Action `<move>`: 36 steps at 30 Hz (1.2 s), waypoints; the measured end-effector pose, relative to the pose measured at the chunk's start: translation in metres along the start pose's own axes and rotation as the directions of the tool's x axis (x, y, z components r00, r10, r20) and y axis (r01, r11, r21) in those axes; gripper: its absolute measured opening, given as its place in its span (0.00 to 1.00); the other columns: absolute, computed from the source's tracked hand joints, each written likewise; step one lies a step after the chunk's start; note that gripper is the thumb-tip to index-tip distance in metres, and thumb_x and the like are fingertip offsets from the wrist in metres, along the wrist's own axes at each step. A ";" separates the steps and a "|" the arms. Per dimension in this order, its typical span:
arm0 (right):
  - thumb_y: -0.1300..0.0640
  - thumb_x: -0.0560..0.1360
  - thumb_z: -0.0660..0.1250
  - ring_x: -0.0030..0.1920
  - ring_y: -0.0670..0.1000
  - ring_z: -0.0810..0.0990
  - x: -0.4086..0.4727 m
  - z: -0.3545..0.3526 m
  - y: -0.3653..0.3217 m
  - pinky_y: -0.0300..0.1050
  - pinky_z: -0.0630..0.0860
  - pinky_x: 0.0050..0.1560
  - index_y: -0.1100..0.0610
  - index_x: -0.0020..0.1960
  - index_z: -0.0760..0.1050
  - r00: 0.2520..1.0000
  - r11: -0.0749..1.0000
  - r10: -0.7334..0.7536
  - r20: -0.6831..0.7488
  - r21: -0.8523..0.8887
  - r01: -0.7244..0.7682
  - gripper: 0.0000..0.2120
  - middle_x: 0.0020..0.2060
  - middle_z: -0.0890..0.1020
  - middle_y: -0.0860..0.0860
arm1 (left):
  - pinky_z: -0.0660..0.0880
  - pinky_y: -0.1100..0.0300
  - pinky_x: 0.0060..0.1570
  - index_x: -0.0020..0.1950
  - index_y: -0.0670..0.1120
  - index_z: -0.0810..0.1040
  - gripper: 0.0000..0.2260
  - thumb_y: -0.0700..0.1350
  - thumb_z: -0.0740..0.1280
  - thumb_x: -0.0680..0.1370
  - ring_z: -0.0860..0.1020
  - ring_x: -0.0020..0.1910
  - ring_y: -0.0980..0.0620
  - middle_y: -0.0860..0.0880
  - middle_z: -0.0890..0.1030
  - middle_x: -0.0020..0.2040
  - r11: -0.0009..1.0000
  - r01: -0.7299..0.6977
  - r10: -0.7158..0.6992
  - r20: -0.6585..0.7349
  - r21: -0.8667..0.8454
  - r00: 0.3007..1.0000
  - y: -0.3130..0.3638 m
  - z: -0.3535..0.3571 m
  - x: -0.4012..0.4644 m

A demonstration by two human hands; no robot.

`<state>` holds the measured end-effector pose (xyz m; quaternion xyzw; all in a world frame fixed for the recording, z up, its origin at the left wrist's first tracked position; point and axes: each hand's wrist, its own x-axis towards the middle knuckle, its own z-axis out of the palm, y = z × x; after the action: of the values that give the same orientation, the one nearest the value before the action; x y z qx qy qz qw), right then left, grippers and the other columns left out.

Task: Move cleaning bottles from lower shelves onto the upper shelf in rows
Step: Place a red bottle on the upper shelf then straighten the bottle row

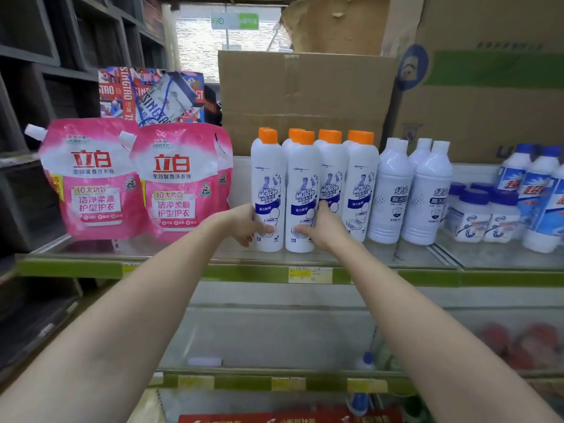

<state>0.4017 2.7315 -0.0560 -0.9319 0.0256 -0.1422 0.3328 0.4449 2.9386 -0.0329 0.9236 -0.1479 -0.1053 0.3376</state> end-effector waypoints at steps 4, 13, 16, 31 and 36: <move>0.48 0.74 0.76 0.67 0.61 0.75 0.001 -0.001 -0.003 0.55 0.73 0.66 0.60 0.72 0.61 0.999 0.999 0.025 0.022 -0.024 -0.024 0.36 0.68 0.76 0.58 | 0.83 0.49 0.48 0.61 0.46 0.76 0.17 0.52 0.73 0.77 0.79 0.52 0.46 0.47 0.80 0.55 0.999 -0.006 0.005 -0.028 -0.048 1.000 -0.002 0.003 0.002; 0.49 0.75 0.75 0.68 0.61 0.74 -0.003 -0.002 -0.005 0.53 0.72 0.66 0.60 0.72 0.61 0.999 1.000 0.021 0.033 -0.002 -0.021 0.35 0.69 0.75 0.58 | 0.84 0.52 0.45 0.60 0.47 0.77 0.17 0.51 0.75 0.76 0.82 0.53 0.44 0.44 0.82 0.57 0.996 0.006 -0.013 -0.079 -0.090 0.997 -0.005 0.008 0.006; 0.50 0.75 0.75 0.68 0.60 0.74 -0.004 -0.003 -0.003 0.53 0.72 0.66 0.60 0.71 0.61 0.999 1.000 0.005 0.033 0.000 -0.005 0.33 0.69 0.75 0.58 | 0.84 0.48 0.49 0.59 0.46 0.78 0.17 0.53 0.75 0.75 0.84 0.51 0.41 0.43 0.83 0.56 0.998 0.024 -0.031 -0.106 -0.064 0.994 -0.006 0.007 0.005; 0.51 0.75 0.75 0.68 0.62 0.74 0.001 0.008 -0.006 0.56 0.73 0.68 0.60 0.71 0.60 0.999 0.999 0.020 0.028 0.037 -0.021 0.33 0.68 0.75 0.59 | 0.82 0.49 0.53 0.63 0.49 0.73 0.17 0.50 0.73 0.78 0.80 0.60 0.40 0.42 0.79 0.61 0.996 -0.041 0.032 -0.119 -0.073 0.992 -0.007 0.010 -0.006; 0.52 0.76 0.74 0.69 0.61 0.74 0.002 0.006 -0.004 0.55 0.72 0.69 0.60 0.71 0.60 0.999 0.999 0.003 0.049 0.040 -0.005 0.32 0.69 0.74 0.59 | 0.82 0.46 0.53 0.61 0.47 0.75 0.18 0.53 0.73 0.76 0.78 0.46 0.45 0.40 0.81 0.55 0.999 -0.018 0.013 -0.123 -0.043 0.992 -0.008 0.010 -0.001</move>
<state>0.4047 2.7381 -0.0573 -0.9282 0.0165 -0.1193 0.3520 0.4423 2.9388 -0.0456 0.9195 -0.1315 -0.0491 0.3673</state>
